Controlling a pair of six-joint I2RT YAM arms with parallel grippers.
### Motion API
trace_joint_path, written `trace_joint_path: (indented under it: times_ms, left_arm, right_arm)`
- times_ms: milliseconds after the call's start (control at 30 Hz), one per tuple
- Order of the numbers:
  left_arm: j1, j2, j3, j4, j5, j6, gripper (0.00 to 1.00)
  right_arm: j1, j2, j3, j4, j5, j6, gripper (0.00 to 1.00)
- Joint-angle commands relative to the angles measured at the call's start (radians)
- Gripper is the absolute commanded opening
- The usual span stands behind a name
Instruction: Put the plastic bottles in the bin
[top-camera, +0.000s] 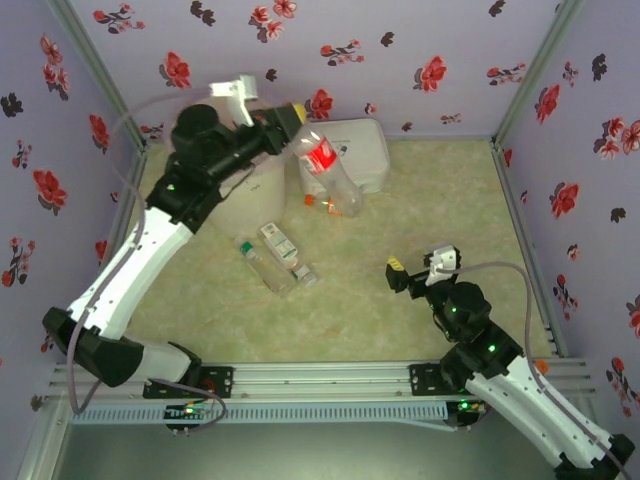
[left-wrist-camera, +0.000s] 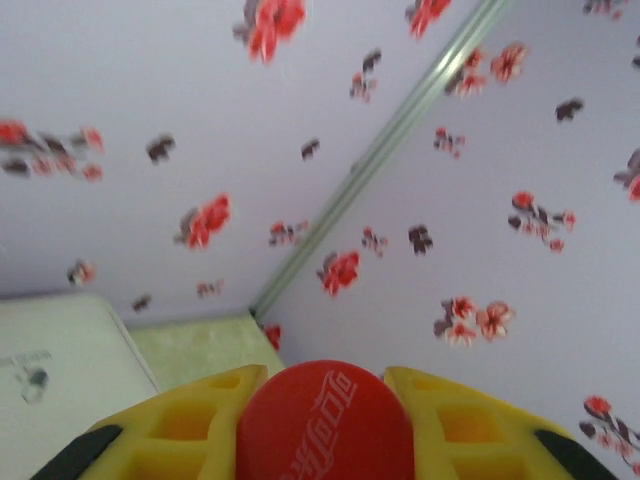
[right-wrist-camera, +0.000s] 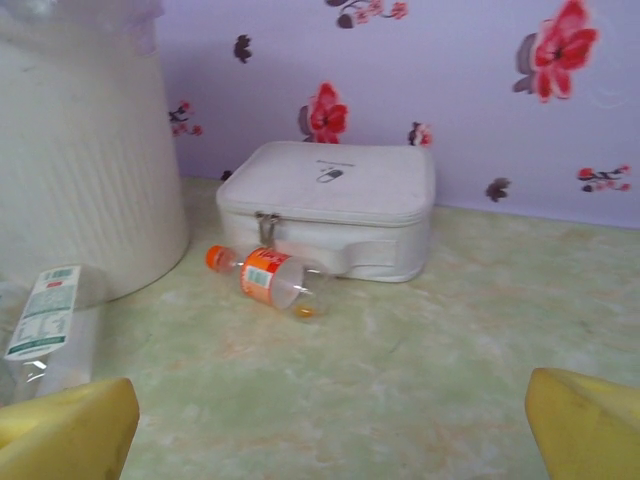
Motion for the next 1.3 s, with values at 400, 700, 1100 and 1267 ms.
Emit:
trace_joint_path:
  times_ms: [400, 700, 1100, 1267]
  left_arm:
    - [0.344, 0.017, 0.046, 0.189, -0.231, 0.184, 0.00]
    - [0.362, 0.138, -0.037, 0.241, -0.337, 0.334, 0.00]
    - [0.298, 0.257, -0.127, 0.243, -0.386, 0.588, 0.00]
    - [0.283, 0.312, -0.107, 0.114, -0.360, 0.665, 0.00]
  right_arm:
    - [0.003, -0.041, 0.023, -0.143, 0.086, 0.048, 0.99]
    - [0.003, -0.060, 0.023, -0.204, 0.051, 0.048, 0.99]
    - [0.004, -0.058, 0.032, -0.220, 0.050, 0.037, 0.99]
    - [0.004, -0.030, 0.026, -0.199, 0.048, 0.042, 0.99]
